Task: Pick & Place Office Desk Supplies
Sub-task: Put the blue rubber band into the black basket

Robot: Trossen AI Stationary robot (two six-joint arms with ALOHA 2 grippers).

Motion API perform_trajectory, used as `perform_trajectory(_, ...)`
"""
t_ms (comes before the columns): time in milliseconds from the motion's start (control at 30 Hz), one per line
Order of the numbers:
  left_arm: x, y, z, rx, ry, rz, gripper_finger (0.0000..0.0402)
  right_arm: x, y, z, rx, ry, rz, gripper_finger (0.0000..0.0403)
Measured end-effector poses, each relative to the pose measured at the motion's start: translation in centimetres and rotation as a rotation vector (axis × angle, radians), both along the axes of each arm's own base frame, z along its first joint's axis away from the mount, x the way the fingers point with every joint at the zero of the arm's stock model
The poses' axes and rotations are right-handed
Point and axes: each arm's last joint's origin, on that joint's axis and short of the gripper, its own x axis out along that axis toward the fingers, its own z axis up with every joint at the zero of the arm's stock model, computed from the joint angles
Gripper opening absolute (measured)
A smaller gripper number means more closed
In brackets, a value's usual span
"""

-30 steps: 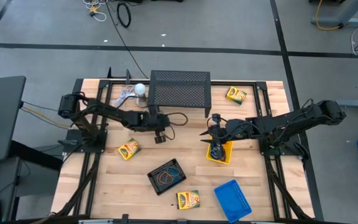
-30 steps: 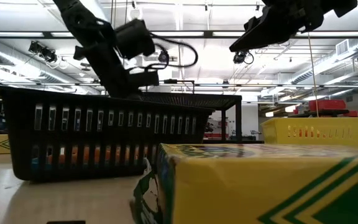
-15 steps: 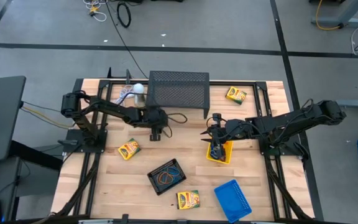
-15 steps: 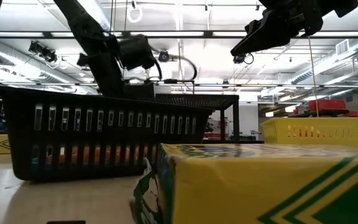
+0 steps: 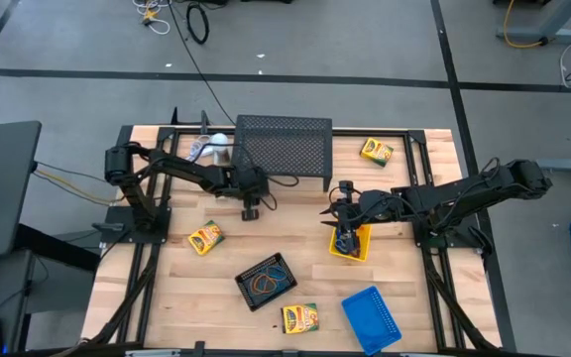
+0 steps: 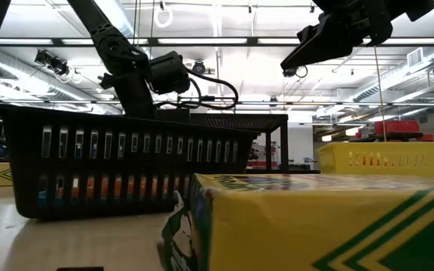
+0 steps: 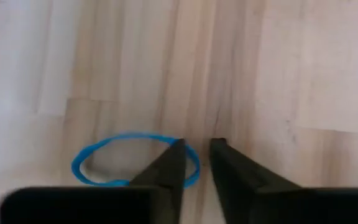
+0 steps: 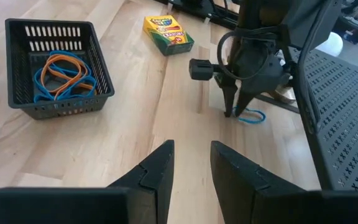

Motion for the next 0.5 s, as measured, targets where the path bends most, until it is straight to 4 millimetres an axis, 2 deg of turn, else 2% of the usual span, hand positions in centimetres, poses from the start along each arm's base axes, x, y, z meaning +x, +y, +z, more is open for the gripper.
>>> perform_trajectory(67,0.0,0.0,-0.1,-0.008,0.000,0.005,0.0024,0.0,0.0,0.0,0.000,0.000,-0.001,0.0112)
perform_trajectory(133,0.0,-0.2,0.0,-0.025,-0.011,0.020,0.0009,0.0,0.0,0.0,0.000,0.000,-0.001,0.0112)
perform_trajectory(300,0.2,-2.1,0.9,-0.031,-0.045,-0.008,0.0004,0.0,0.0,0.0,0.000,0.000,-0.001,0.0112)
perform_trajectory(500,0.3,-5.9,2.0,-0.092,-0.078,-0.094,0.0002,0.0,0.0,0.0,0.000,0.000,-0.001,0.0112)
